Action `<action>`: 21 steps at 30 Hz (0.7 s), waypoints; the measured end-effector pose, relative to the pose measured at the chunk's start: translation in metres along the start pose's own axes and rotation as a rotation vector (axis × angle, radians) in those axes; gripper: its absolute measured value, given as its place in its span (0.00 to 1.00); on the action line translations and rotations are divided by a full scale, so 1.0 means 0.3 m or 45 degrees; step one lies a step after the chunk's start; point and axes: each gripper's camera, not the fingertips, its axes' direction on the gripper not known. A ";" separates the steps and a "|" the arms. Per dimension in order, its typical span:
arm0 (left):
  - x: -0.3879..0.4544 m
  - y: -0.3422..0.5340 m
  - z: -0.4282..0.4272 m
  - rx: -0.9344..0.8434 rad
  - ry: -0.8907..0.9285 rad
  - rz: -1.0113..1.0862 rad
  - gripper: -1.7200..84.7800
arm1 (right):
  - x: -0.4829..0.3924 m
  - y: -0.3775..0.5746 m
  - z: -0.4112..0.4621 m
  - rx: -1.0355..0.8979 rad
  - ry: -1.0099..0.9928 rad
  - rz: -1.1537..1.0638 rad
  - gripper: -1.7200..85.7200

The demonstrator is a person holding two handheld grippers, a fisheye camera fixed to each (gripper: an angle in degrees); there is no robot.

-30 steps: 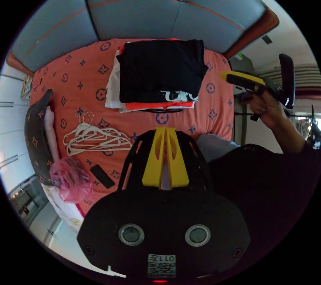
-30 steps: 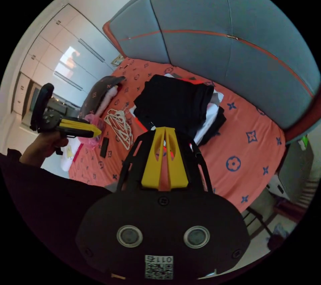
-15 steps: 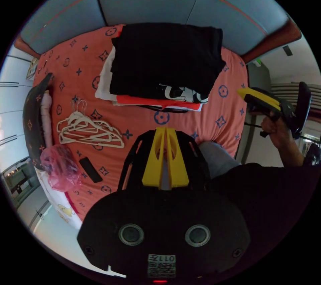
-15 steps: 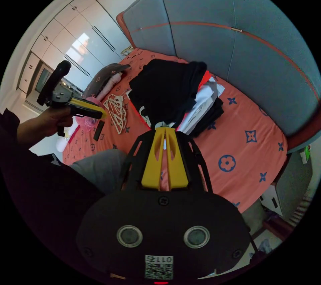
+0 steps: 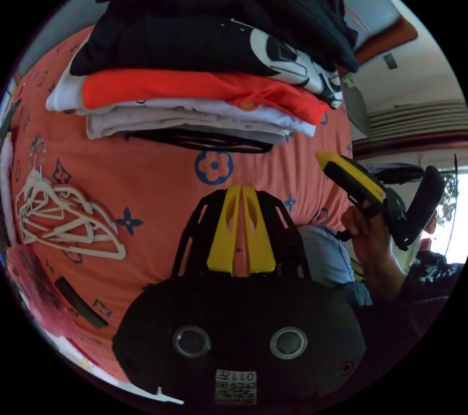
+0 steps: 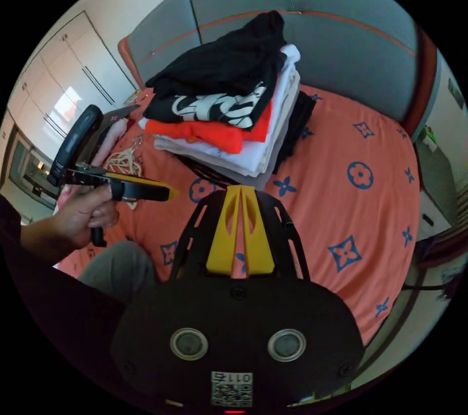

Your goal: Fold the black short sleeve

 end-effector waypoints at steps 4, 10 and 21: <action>-0.073 0.204 0.060 0.141 0.025 0.055 0.02 | -0.121 0.168 -0.071 0.214 -0.018 -0.022 0.02; -0.183 0.557 0.096 0.149 0.052 0.070 0.02 | -0.267 0.441 -0.302 0.303 -0.028 0.029 0.03; -0.293 0.831 -0.018 0.452 -0.143 0.191 0.02 | -0.356 0.436 -0.563 0.399 0.197 -0.114 0.11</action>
